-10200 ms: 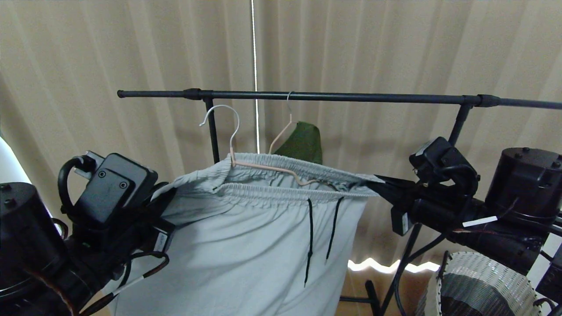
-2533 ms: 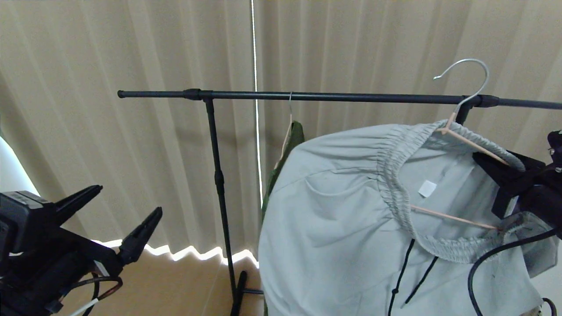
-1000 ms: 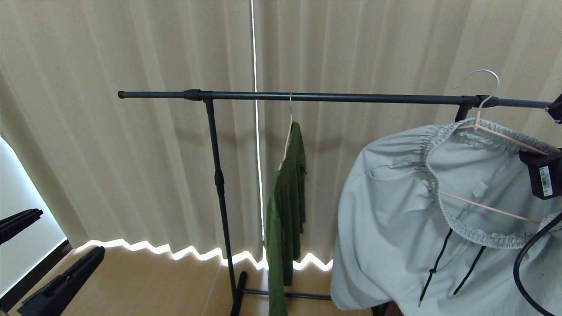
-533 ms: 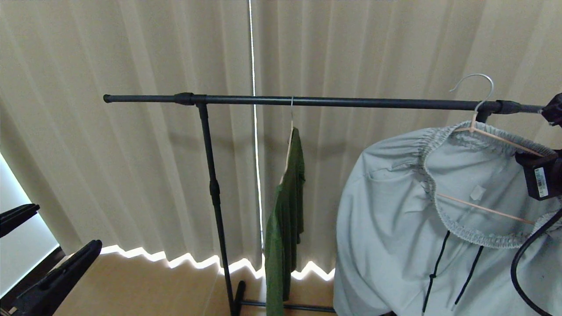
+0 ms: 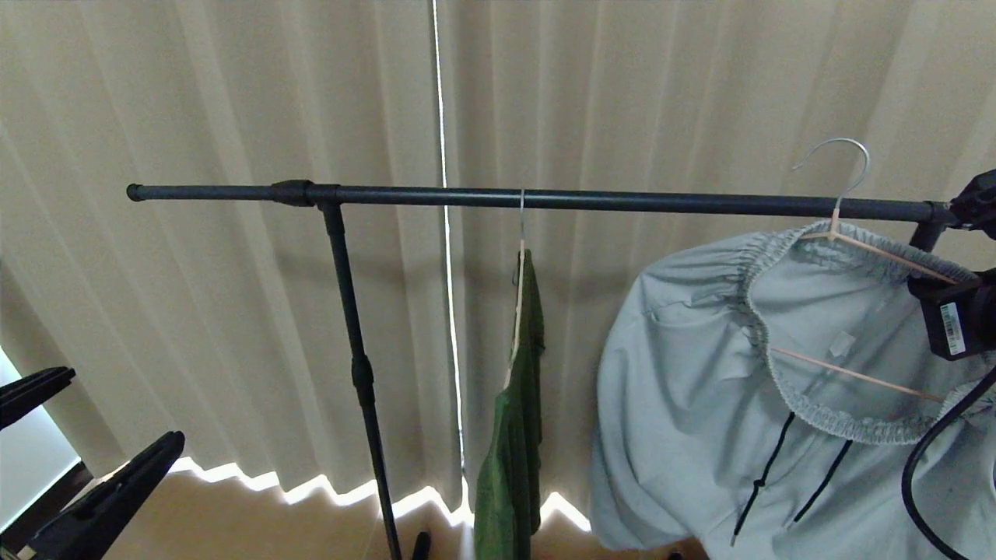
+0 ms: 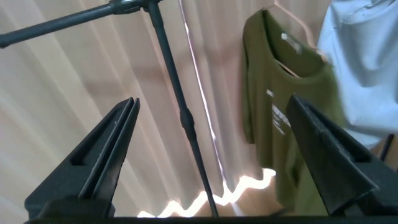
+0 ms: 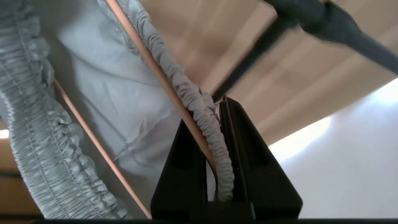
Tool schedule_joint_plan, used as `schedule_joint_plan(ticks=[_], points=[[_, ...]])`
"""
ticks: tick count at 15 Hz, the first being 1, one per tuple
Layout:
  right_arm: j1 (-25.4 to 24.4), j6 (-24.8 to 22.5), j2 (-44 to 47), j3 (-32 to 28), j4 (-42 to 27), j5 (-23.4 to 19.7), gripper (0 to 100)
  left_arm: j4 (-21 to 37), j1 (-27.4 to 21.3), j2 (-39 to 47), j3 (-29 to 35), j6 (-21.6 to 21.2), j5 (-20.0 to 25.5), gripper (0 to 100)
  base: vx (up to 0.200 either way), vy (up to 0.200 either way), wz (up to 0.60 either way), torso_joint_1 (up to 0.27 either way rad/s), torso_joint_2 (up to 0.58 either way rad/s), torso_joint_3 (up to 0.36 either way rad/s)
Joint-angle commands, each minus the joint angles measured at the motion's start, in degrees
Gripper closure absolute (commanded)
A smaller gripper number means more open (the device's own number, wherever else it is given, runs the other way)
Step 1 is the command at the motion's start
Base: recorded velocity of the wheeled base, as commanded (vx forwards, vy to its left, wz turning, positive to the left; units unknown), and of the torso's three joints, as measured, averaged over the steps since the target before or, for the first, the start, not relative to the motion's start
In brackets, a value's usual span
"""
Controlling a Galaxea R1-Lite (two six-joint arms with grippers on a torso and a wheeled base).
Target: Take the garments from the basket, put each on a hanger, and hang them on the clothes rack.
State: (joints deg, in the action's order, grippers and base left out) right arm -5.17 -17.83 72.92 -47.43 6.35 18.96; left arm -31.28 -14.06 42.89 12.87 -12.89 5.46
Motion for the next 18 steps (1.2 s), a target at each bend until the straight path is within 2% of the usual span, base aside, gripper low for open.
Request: schedule_joint_plan(ticks=[1, 10, 18], points=[[0.1, 0.0, 1.2, -0.1, 0.1, 0.2, 100, -0.2, 0.0, 0.0, -0.7, -0.1, 0.0, 0, 0.000, 0.000, 0.00, 0.000, 0.00, 0.000], [0.2, 0.2, 9.4, 0.5, 5.0, 2.2, 100, -0.3, 0.0, -0.5, -0.7, -0.1, 0.0, 0, 0.000, 0.000, 0.00, 0.000, 0.00, 0.000], [-0.1, 0.2, 9.4, 2.7, 5.0, 2.0, 100, -0.2, 0.1, -0.5, -0.7, -0.1, 0.0, 0, 0.000, 0.000, 0.00, 0.000, 0.00, 0.000]])
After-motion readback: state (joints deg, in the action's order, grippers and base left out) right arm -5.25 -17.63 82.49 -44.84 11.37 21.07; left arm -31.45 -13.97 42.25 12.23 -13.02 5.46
